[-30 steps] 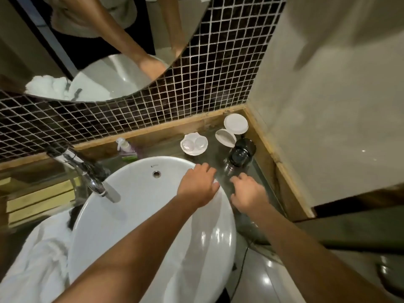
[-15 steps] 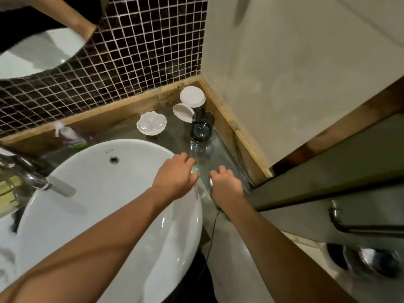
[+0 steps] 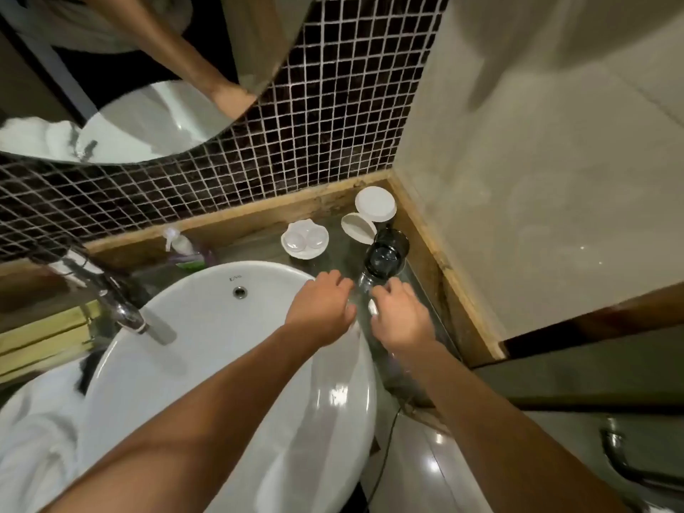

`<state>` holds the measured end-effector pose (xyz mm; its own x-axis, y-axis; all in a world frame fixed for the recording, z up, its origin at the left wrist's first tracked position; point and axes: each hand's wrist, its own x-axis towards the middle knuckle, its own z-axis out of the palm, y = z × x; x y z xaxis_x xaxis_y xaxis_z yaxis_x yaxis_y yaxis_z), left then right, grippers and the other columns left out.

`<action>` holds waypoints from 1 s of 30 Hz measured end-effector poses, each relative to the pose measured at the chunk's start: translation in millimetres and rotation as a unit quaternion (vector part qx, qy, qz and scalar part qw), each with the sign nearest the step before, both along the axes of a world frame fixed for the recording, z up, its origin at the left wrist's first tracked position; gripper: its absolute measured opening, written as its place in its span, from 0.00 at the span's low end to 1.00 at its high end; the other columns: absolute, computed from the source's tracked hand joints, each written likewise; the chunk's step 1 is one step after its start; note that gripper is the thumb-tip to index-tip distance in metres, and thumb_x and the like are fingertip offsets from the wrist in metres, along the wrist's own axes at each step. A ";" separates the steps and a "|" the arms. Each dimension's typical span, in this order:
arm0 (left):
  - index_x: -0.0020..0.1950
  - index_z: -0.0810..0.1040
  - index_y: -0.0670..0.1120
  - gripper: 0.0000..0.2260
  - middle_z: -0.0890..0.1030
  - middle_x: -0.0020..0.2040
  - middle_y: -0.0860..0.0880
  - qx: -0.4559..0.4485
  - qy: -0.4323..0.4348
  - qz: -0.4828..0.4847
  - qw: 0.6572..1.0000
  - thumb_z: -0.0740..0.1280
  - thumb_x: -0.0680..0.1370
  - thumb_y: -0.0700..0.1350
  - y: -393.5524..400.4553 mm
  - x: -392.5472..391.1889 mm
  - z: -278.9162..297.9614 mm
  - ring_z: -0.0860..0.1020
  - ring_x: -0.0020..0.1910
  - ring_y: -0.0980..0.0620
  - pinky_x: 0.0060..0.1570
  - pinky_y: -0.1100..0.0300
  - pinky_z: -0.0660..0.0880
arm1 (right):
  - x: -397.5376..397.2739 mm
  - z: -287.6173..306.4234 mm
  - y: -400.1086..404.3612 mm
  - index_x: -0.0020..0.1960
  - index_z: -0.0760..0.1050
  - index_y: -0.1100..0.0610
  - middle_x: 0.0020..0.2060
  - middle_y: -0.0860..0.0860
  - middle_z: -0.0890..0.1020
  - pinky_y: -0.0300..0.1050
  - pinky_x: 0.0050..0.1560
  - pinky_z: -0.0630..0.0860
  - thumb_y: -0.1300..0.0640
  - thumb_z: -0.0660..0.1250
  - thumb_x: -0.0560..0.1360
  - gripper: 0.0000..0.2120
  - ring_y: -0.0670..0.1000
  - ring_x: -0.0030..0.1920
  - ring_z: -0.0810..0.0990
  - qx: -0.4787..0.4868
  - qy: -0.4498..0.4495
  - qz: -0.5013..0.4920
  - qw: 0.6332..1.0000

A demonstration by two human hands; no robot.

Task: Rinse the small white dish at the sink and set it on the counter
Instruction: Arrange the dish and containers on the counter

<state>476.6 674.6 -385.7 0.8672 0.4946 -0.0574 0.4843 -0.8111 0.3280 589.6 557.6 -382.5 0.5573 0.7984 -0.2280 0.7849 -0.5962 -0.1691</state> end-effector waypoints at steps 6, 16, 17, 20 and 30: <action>0.57 0.76 0.49 0.14 0.77 0.54 0.48 -0.019 -0.009 0.064 0.998 0.60 0.76 0.52 43.1 3.1 10.1 0.72 0.50 0.49 0.49 0.55 0.71 | 14.2 23.7 54.4 0.67 0.74 0.56 0.60 0.56 0.74 0.52 0.57 0.77 0.54 0.65 0.77 0.19 0.56 0.61 0.72 0.022 0.003 0.090 0.996; 0.62 0.75 0.50 0.15 0.77 0.58 0.49 -0.015 -0.024 0.131 0.991 0.60 0.78 0.53 102.9 10.7 -5.4 0.72 0.54 0.50 0.54 0.54 0.69 | 36.4 9.3 145.0 0.58 0.77 0.57 0.53 0.54 0.81 0.44 0.52 0.77 0.58 0.72 0.74 0.14 0.53 0.52 0.77 0.073 -0.031 0.179 0.981; 0.61 0.75 0.50 0.14 0.77 0.57 0.49 -0.016 -0.025 0.140 0.990 0.61 0.78 0.53 106.8 11.1 -8.1 0.72 0.53 0.51 0.53 0.55 0.70 | 37.9 6.1 152.8 0.60 0.76 0.55 0.54 0.53 0.81 0.45 0.53 0.78 0.56 0.73 0.74 0.15 0.53 0.53 0.77 0.068 -0.030 0.182 0.980; 0.60 0.76 0.51 0.13 0.78 0.56 0.50 -0.014 -0.021 0.160 0.987 0.61 0.78 0.52 117.3 13.0 -16.8 0.73 0.53 0.51 0.53 0.55 0.70 | 39.7 -3.7 174.7 0.63 0.75 0.52 0.58 0.52 0.79 0.47 0.54 0.79 0.53 0.74 0.74 0.19 0.53 0.58 0.77 0.048 -0.015 0.196 0.979; 0.62 0.75 0.50 0.14 0.76 0.61 0.49 -0.031 -0.001 0.183 0.983 0.64 0.77 0.50 132.3 16.0 -31.7 0.73 0.59 0.49 0.57 0.53 0.71 | 38.2 -26.8 203.3 0.65 0.74 0.47 0.63 0.51 0.79 0.53 0.60 0.77 0.55 0.73 0.73 0.22 0.55 0.65 0.77 -0.001 -0.007 0.203 0.979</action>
<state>492.5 806.9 -417.4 0.6319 0.7691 -0.0962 0.7395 -0.5612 0.3717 627.8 760.8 -409.3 0.1973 0.9544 -0.2242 0.9595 -0.2349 -0.1556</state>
